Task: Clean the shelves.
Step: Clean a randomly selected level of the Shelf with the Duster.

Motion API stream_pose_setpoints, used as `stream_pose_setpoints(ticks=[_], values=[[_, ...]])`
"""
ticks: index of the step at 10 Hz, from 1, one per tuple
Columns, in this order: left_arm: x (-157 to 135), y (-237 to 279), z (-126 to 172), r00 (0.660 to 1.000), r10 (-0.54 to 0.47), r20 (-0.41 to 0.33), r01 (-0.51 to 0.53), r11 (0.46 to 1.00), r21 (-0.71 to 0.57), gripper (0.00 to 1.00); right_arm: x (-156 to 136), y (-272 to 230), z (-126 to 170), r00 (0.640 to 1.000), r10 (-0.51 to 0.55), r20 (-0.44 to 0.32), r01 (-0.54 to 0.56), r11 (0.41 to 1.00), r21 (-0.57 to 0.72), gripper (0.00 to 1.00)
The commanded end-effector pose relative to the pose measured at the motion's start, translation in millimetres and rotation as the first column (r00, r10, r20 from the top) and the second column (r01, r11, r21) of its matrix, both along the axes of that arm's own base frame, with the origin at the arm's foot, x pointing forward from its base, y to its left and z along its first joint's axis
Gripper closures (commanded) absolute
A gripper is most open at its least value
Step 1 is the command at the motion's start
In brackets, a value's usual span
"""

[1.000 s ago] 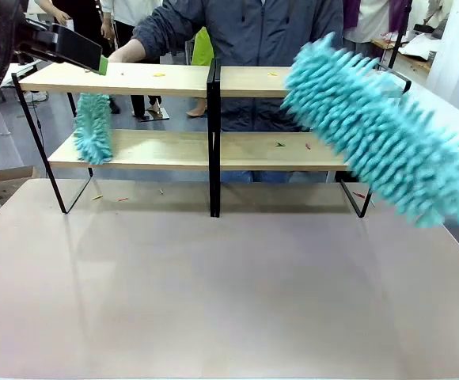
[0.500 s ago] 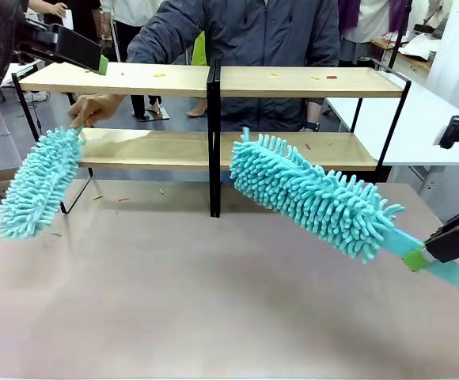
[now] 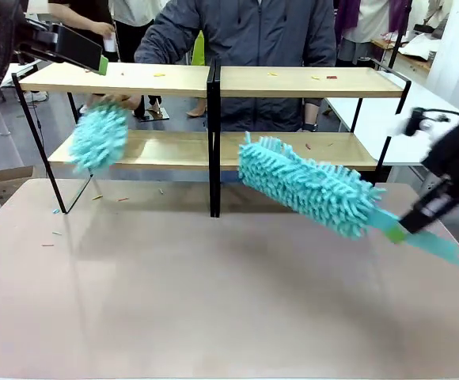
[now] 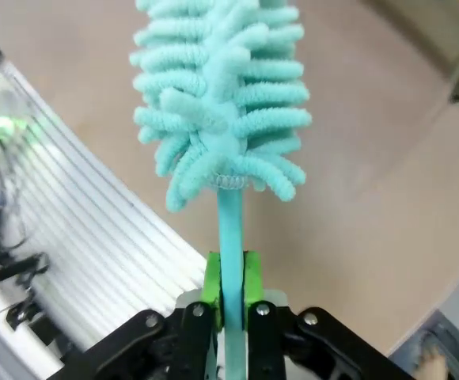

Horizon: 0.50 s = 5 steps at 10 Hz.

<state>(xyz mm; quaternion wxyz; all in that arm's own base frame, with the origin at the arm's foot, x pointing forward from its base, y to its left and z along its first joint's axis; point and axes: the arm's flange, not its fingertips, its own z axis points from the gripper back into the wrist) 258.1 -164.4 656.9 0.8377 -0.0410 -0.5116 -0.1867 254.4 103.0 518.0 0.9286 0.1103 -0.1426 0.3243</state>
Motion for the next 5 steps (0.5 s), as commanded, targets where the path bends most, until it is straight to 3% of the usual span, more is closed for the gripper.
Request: stream_pose_setpoints(ticks=[1, 5], values=[[-0.5, 1.8, 0.7, 1.000, 0.000, 0.002, 0.000, 1.000, -0.001, 0.00, 48.3, 19.3, 15.7, 0.999, -0.034, 0.002, 0.034, 0.999, -0.024, 0.87], [-0.5, 1.8, 0.7, 1.000, 0.000, 0.002, 0.000, 1.000, -0.001, 0.00, 93.6, 45.5, -5.3, 0.980, -0.200, -0.010, 0.200, 0.979, -0.024, 0.87]])
